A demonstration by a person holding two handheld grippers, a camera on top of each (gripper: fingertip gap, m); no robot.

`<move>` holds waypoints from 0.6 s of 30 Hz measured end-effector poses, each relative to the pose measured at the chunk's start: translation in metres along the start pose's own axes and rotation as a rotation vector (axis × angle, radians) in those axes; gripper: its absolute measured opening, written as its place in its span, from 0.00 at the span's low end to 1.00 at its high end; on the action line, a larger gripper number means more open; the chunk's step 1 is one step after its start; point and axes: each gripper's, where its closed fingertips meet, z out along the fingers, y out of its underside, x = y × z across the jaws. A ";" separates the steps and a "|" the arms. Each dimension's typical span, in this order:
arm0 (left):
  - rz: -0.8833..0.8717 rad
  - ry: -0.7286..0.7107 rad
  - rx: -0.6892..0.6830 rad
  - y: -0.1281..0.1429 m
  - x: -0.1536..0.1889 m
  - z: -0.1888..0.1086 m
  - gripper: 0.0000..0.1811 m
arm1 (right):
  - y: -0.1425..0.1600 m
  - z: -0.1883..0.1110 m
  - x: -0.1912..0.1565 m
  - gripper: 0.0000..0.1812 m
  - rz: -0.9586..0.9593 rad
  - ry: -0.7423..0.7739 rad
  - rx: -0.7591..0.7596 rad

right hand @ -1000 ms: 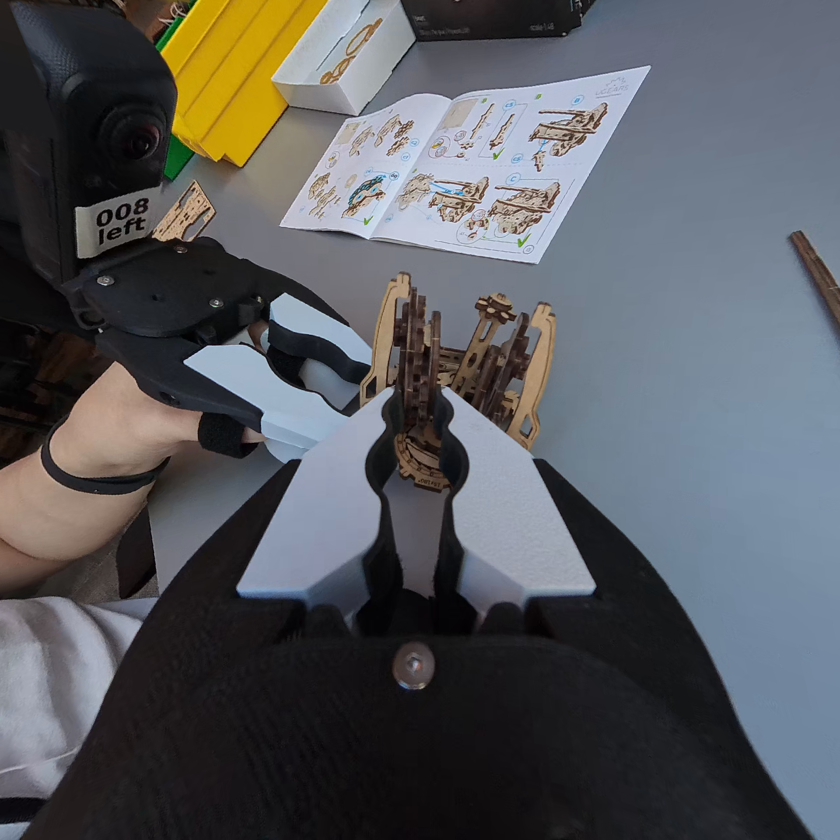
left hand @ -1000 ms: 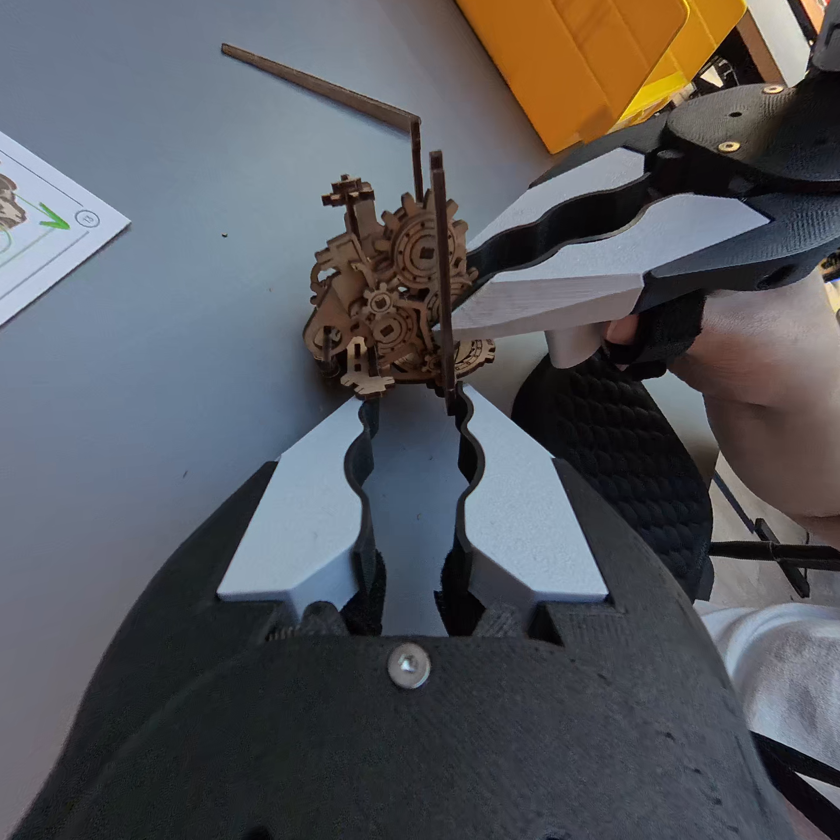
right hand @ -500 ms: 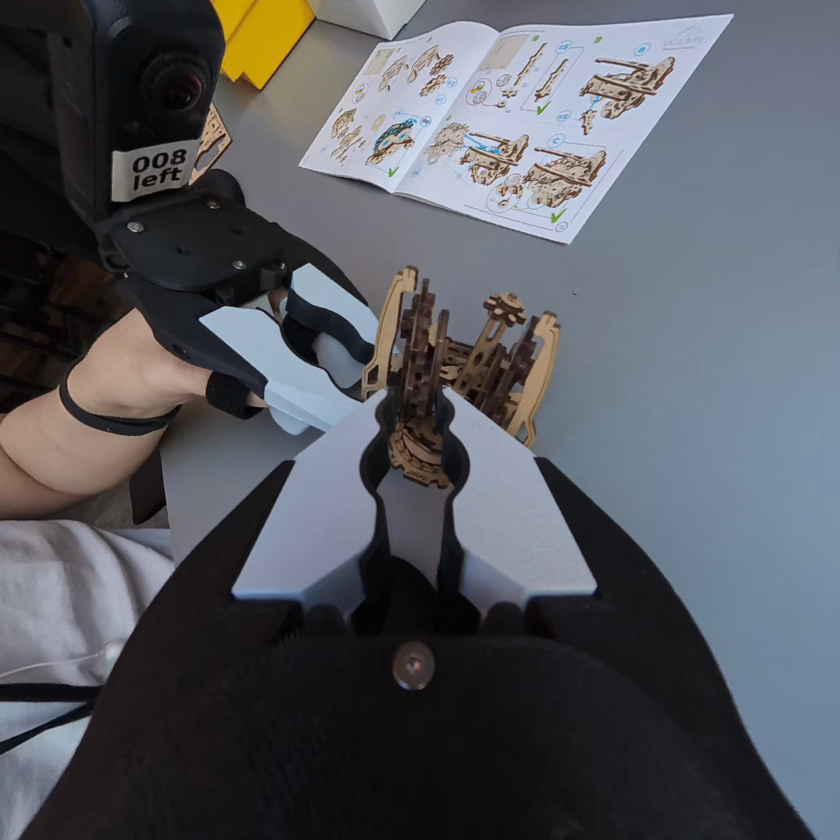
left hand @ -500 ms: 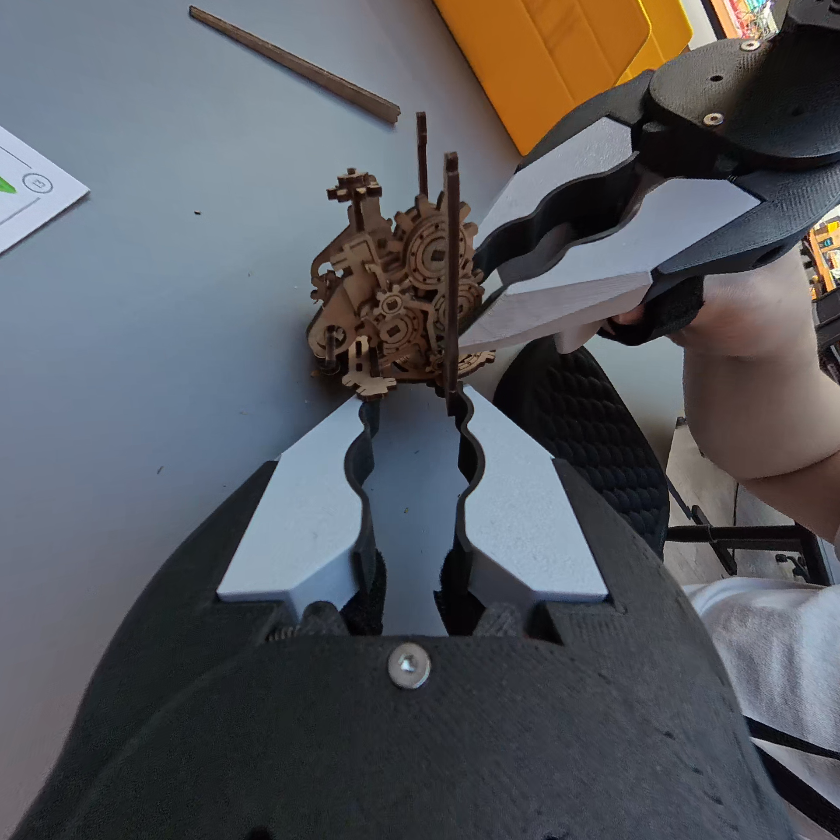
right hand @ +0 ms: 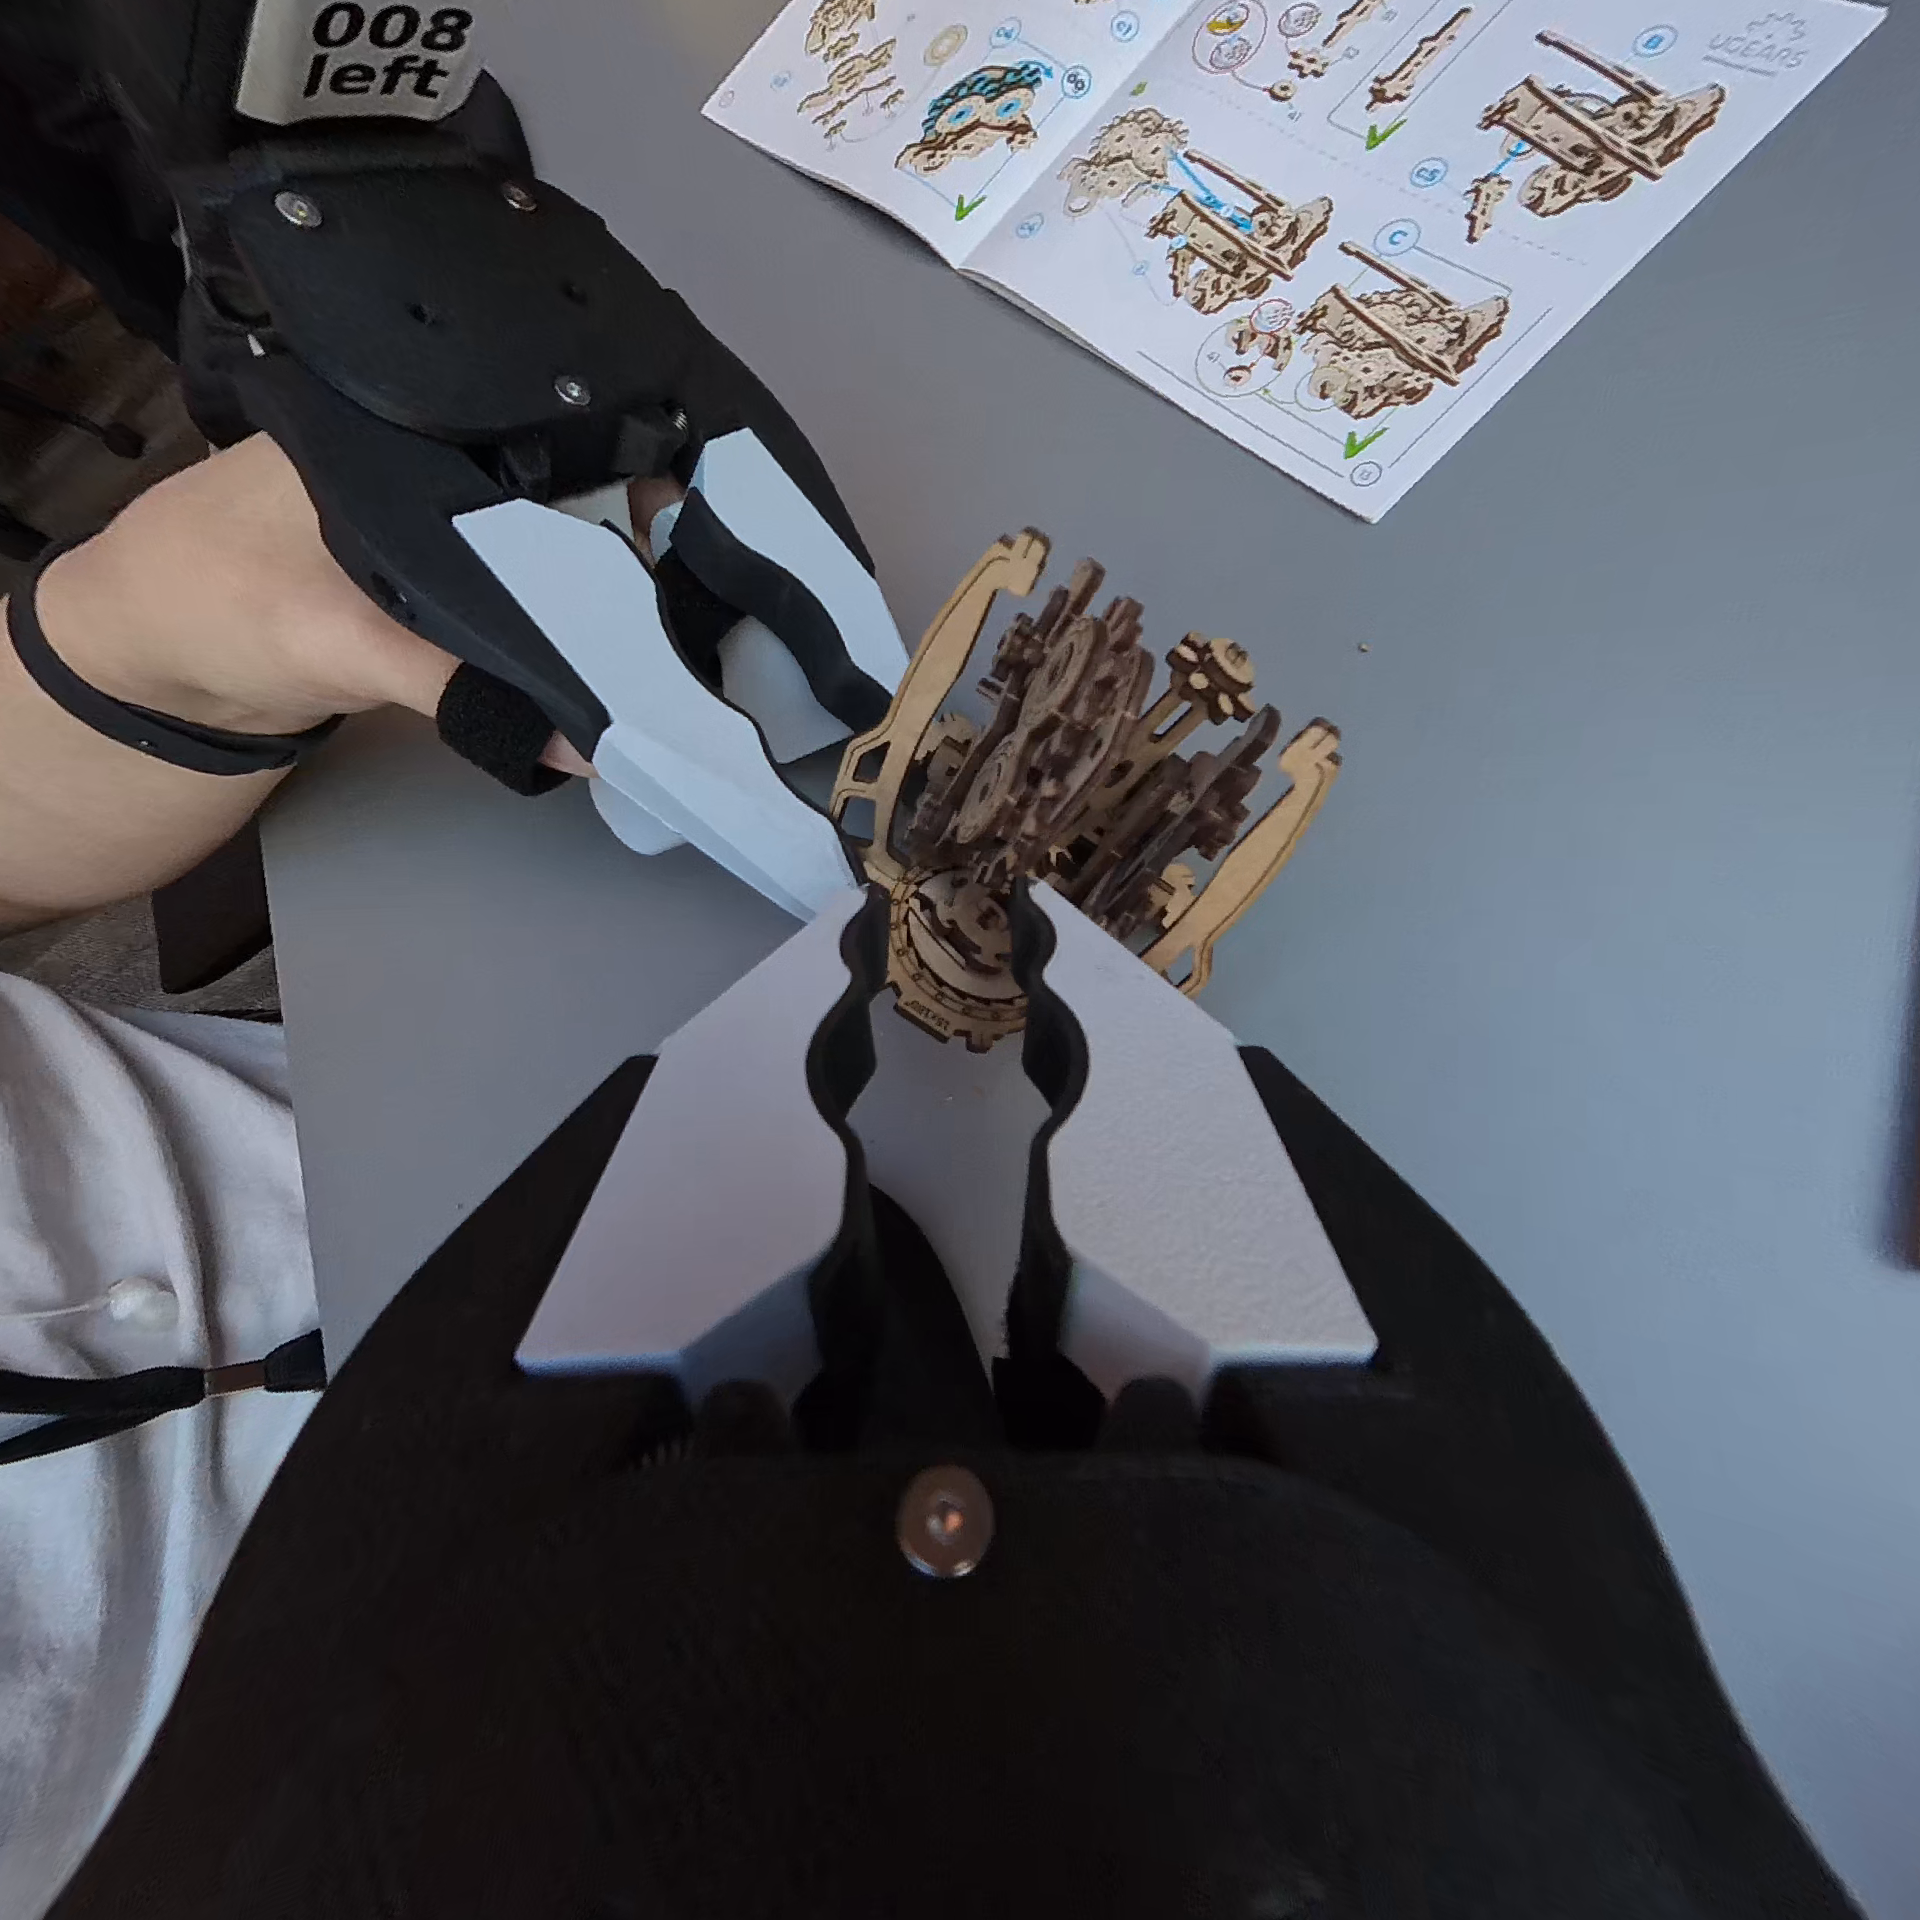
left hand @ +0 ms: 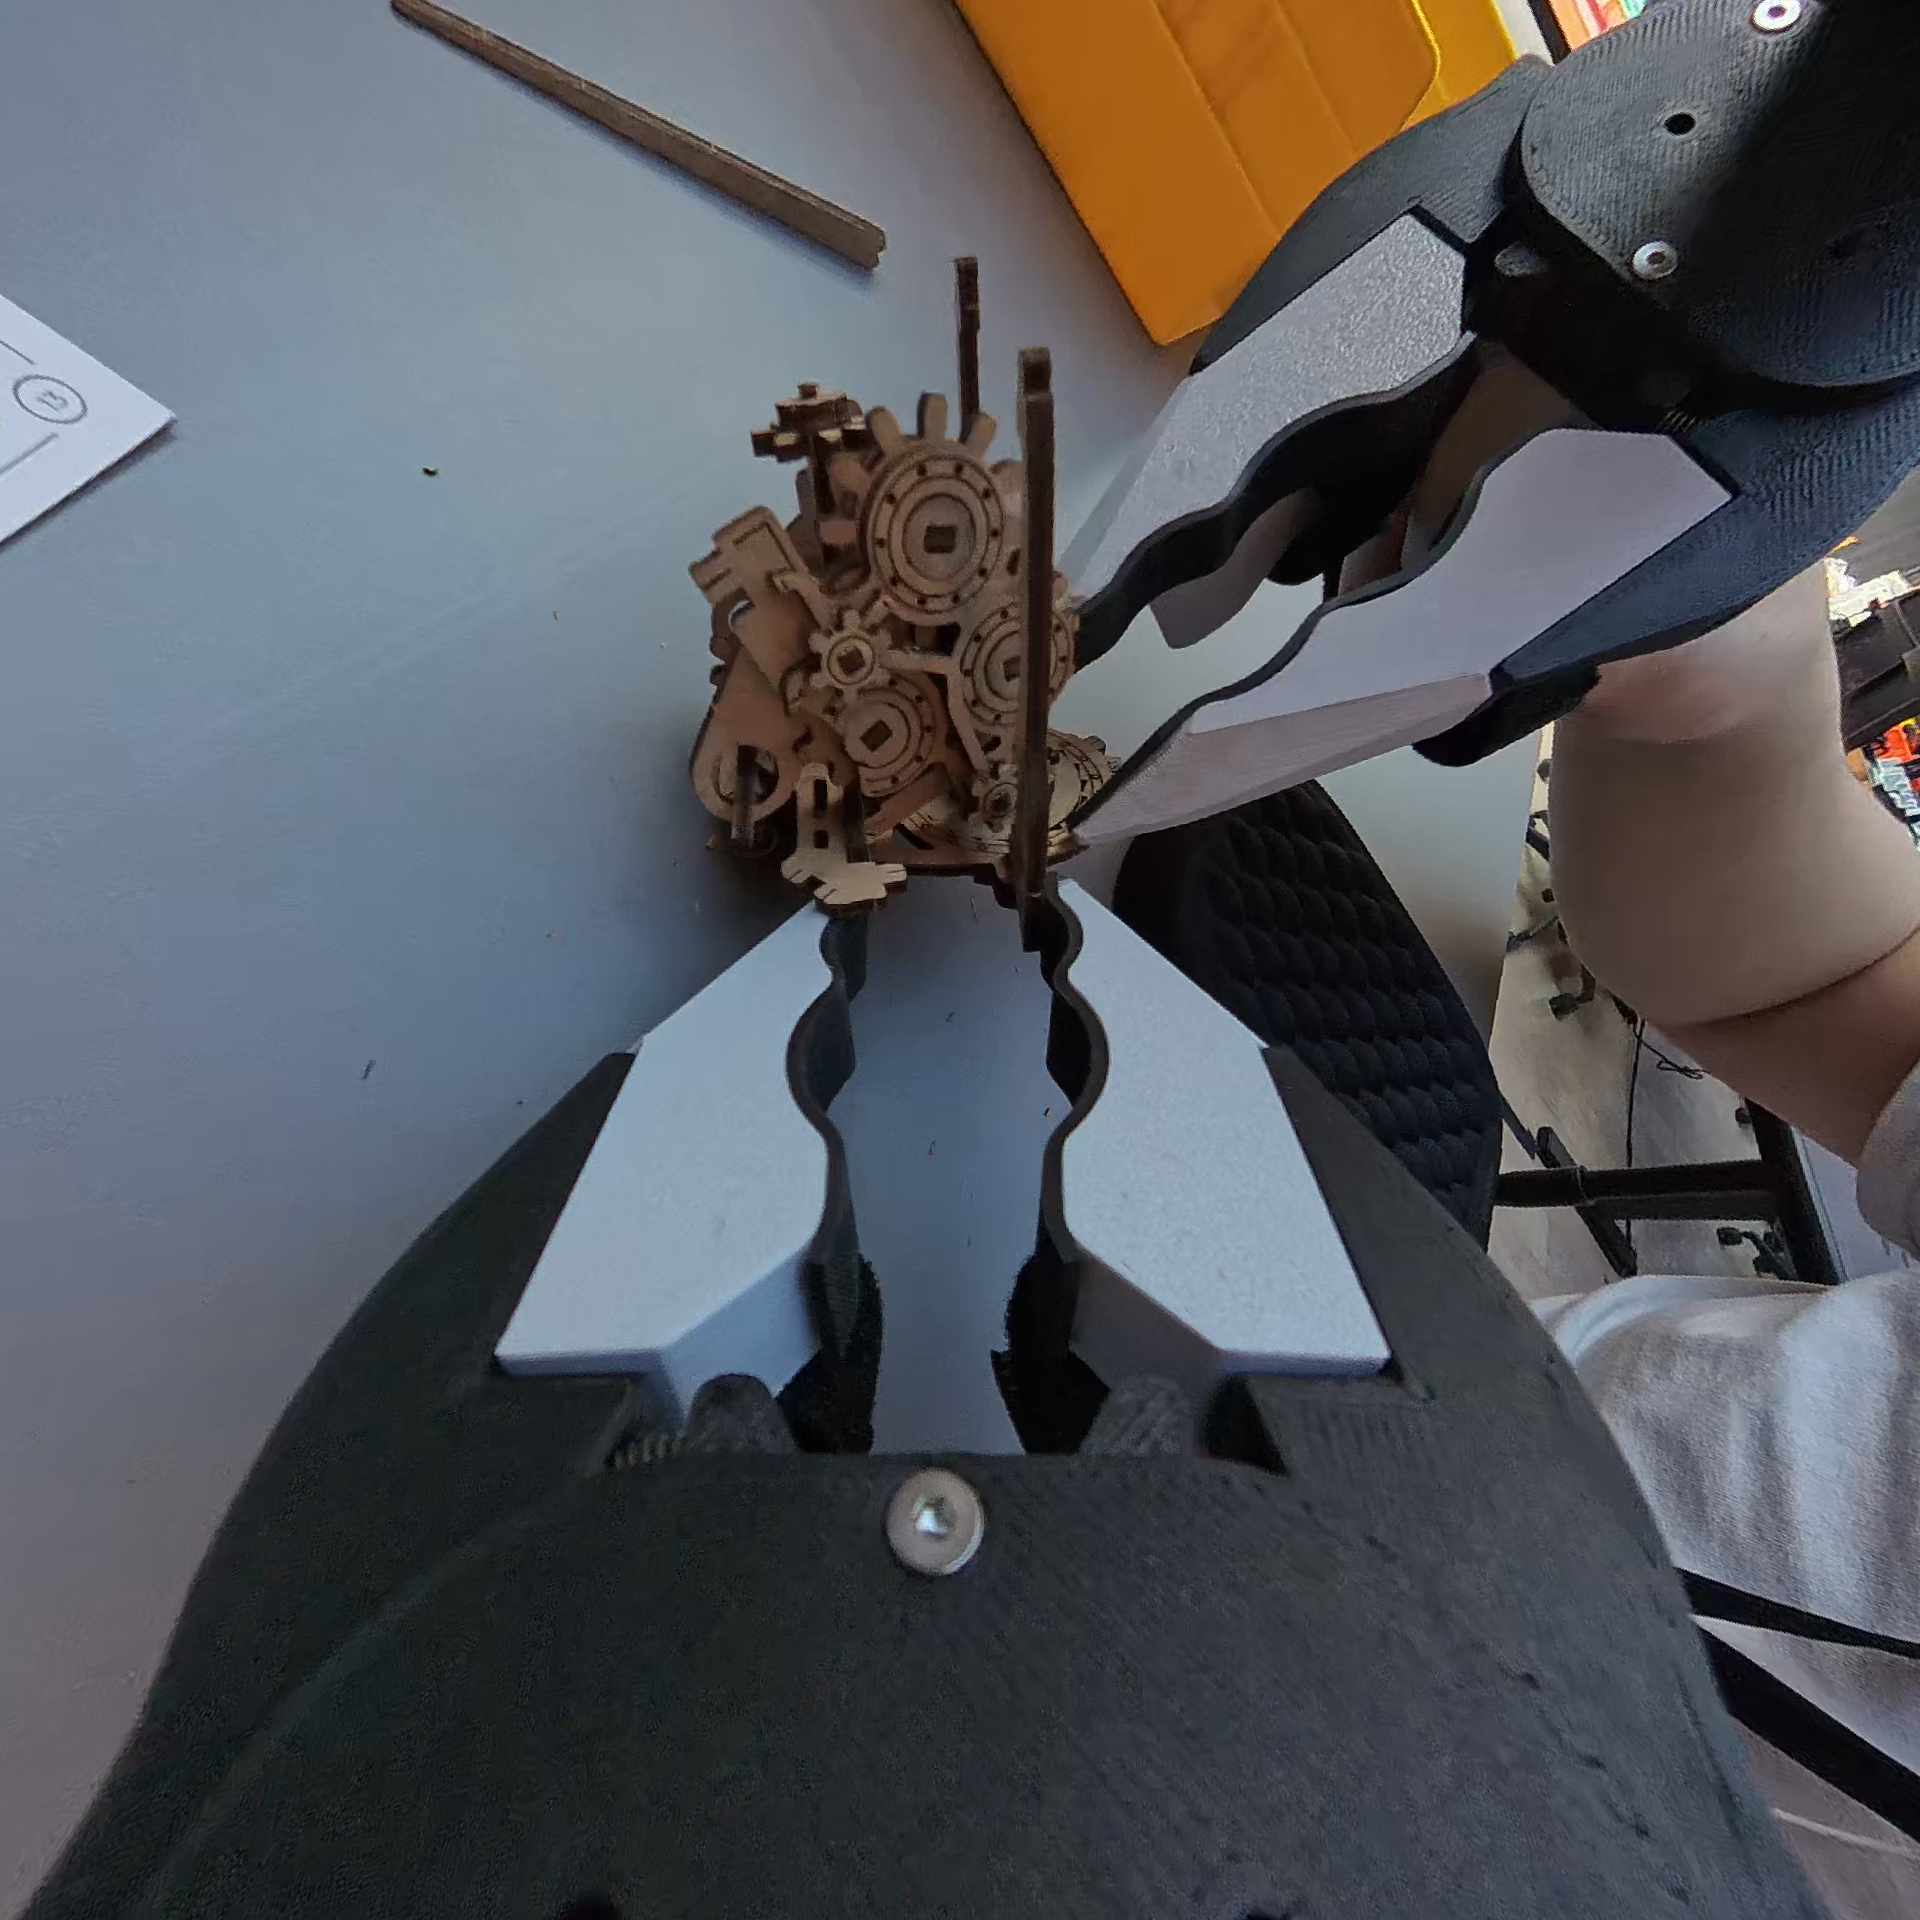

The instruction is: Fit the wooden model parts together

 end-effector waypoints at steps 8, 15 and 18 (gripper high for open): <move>-0.042 0.057 0.016 0.001 0.001 -0.003 0.18 | 0.000 -0.003 0.002 0.14 -0.034 0.020 -0.012; -0.037 0.068 0.011 0.002 0.001 -0.005 0.18 | -0.018 -0.024 0.000 0.18 -0.356 0.092 0.042; -0.015 0.064 -0.013 0.004 0.002 -0.006 0.18 | -0.036 -0.034 -0.006 0.32 -0.706 0.146 0.135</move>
